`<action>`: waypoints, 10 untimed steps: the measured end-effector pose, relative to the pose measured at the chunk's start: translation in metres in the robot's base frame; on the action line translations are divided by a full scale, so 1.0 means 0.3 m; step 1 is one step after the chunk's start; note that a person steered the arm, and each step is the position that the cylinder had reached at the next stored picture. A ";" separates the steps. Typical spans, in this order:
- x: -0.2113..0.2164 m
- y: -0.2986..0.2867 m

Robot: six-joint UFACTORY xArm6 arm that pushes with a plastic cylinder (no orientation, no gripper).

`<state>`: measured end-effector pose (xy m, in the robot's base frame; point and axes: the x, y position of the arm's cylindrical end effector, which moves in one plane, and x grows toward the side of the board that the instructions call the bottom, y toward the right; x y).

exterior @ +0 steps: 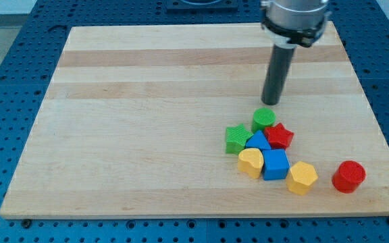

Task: Push the group of block down a bit

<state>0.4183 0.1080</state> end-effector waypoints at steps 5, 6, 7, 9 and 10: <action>0.103 0.031; 0.103 0.031; 0.146 -0.026; 0.148 -0.050; 0.148 -0.098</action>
<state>0.4626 0.0787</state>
